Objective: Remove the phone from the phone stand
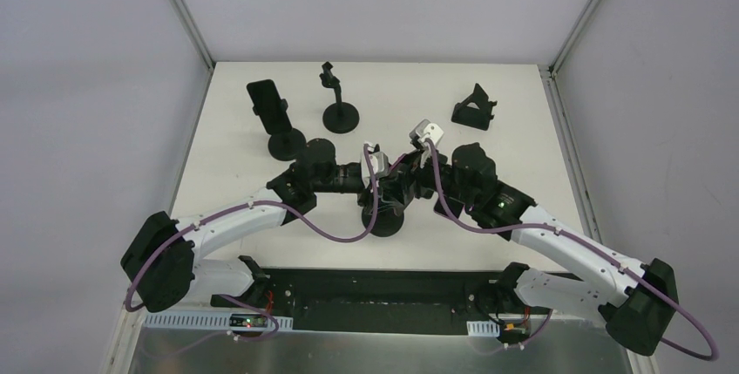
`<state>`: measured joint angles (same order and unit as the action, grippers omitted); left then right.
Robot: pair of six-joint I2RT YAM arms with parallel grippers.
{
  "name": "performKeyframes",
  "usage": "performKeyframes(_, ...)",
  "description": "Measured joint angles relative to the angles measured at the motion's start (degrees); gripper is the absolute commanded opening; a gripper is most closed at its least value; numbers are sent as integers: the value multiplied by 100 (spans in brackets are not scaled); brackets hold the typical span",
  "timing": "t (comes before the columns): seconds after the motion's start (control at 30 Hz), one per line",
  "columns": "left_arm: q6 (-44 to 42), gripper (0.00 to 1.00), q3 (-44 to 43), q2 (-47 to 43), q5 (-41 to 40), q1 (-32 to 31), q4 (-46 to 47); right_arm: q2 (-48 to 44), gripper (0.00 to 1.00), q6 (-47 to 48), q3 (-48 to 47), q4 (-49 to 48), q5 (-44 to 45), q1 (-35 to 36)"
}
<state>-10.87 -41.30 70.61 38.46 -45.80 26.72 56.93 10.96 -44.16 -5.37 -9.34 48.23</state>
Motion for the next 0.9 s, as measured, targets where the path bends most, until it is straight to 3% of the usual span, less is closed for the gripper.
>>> performKeyframes(0.9, 81, 0, -4, 254, 42, 17, 470, 114, 0, 116, 468, -1084, -1416, -1038)
